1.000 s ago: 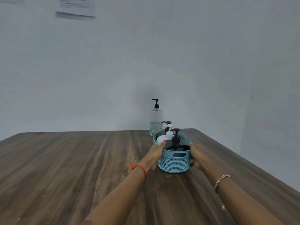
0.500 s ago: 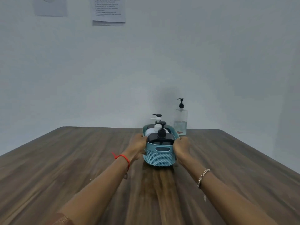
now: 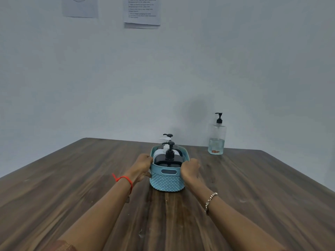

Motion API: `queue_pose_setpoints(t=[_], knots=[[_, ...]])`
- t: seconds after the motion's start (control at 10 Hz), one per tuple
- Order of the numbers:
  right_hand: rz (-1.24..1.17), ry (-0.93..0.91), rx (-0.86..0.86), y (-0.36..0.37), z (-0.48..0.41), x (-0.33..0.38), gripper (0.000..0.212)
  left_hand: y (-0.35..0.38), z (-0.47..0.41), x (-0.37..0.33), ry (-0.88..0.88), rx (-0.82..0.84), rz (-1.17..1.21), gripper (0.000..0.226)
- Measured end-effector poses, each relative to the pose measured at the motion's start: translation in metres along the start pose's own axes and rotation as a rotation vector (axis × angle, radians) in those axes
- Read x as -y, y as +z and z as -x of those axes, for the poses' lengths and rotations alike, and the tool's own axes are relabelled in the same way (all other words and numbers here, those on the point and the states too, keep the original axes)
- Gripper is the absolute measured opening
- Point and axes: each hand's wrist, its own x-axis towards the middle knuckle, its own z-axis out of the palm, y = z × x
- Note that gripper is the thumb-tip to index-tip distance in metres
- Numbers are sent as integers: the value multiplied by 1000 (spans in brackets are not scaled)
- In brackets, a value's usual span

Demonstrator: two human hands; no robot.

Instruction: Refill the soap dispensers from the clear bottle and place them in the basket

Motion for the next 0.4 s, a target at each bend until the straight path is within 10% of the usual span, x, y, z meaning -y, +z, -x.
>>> queue_pose_setpoints(t=[0.4], knots=[[85, -154, 127, -25, 18, -3, 38, 6, 39, 0, 248, -70, -148, 41]])
